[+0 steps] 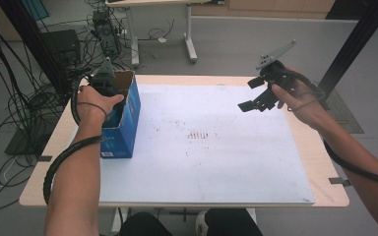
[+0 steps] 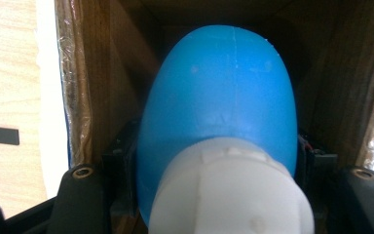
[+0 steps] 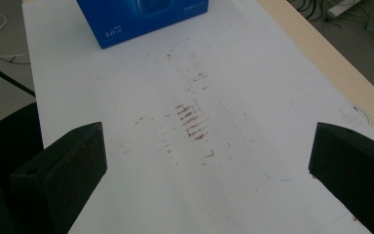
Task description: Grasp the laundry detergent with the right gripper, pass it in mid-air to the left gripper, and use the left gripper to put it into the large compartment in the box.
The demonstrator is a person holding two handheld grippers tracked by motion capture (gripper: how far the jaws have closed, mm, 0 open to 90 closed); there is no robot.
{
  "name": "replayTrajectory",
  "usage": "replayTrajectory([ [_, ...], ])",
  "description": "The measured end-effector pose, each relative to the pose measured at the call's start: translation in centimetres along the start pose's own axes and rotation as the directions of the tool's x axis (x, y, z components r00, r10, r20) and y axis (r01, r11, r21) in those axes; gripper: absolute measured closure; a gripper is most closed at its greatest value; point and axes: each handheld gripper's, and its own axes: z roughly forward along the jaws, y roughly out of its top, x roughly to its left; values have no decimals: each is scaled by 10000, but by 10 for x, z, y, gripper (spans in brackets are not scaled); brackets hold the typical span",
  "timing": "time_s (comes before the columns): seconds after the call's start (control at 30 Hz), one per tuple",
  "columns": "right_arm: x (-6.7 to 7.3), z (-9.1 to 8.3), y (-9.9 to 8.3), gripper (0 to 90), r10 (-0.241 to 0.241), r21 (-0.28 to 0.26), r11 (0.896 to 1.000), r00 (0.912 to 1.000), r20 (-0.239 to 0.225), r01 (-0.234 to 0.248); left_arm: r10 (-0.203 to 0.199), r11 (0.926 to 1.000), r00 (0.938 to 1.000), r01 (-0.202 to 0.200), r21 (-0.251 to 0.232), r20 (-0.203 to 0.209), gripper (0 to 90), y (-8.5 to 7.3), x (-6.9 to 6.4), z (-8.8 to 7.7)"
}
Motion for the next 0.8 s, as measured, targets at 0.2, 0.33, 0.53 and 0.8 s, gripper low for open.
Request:
replayTrajectory([
  [0.2,1,2,0,3,-6,24,10000,10000,-43,6,6,10000,10000,-6,2,-5,360,0,0,0],
  [0.33,1,1,1,3,-24,-3,10000,10000,-51,24,6,10000,10000,-6,-5,1,360,0,0,0],
  [0.53,1,1,1,3,-20,9,10000,10000,-76,20,14,10000,10000,-14,-10,-1,361,0,0,0],
  [0.8,2,0,3,3,-40,-25,10000,10000,-82,40,2,10000,10000,-2,-22,3,360,0,0,0],
])
